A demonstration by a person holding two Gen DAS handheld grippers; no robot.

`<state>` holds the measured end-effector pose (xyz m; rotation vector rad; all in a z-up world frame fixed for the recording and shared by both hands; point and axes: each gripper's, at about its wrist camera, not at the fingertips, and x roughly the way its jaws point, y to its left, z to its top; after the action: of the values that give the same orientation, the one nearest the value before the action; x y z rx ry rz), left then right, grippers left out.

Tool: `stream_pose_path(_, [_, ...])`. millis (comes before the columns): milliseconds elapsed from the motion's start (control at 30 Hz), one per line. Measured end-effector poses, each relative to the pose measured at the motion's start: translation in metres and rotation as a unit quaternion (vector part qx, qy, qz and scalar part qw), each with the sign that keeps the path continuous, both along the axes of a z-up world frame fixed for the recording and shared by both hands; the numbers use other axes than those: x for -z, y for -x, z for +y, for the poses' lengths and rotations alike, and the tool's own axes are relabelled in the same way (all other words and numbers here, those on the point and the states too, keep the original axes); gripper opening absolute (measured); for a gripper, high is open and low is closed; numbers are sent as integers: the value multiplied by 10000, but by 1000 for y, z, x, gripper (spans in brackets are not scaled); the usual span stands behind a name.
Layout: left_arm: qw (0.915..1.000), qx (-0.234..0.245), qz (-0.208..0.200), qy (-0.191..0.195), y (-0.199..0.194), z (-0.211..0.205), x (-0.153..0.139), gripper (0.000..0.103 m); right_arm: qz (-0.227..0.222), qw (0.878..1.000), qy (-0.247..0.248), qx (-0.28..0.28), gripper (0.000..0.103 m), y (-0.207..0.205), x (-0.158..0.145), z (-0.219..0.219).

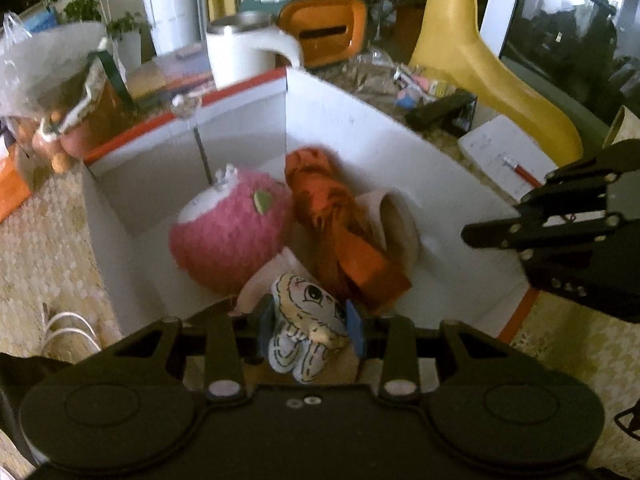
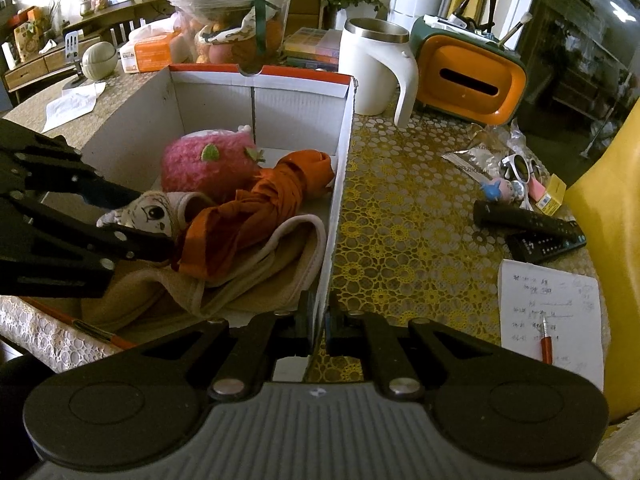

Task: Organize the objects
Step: 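Lower the cartoon plush into the box and open the left gripper, then move the left tool back toward the black cloth on the table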

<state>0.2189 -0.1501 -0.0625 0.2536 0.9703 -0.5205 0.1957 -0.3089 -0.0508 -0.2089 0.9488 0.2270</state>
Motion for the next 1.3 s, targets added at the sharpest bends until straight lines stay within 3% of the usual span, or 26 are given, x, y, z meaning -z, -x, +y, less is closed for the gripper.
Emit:
stream_pose_path(367, [9997, 56, 210, -59, -2, -2, 10, 39, 0, 10000, 23, 17, 5, 0, 1, 1])
stream_pose_path(433, [9998, 73, 194, -62, -1, -2, 8, 43, 3, 10000, 35, 23, 5, 1, 0, 1])
stream_pose_path(500, [9998, 98, 149, -61, 3, -2, 7, 55, 8, 10000, 37, 19, 5, 1, 0, 1])
stream_pose_path(600, [9999, 134, 38, -15, 8, 0, 2, 63, 1, 10000, 56, 11, 5, 1, 1, 2])
stream_pose_path(900, [9995, 56, -159, 266, 21, 17, -19, 65, 12, 10000, 48, 11, 5, 2, 1, 3])
stream_pose_path(1033, [9985, -101, -386, 380, 28, 32, -34, 74, 15, 10000, 49, 11, 5, 3, 1, 3])
stream_pose_path(1300, [9947, -669, -676, 402, 27, 79, -55, 80, 16, 10000, 55, 10, 6, 3, 2, 3])
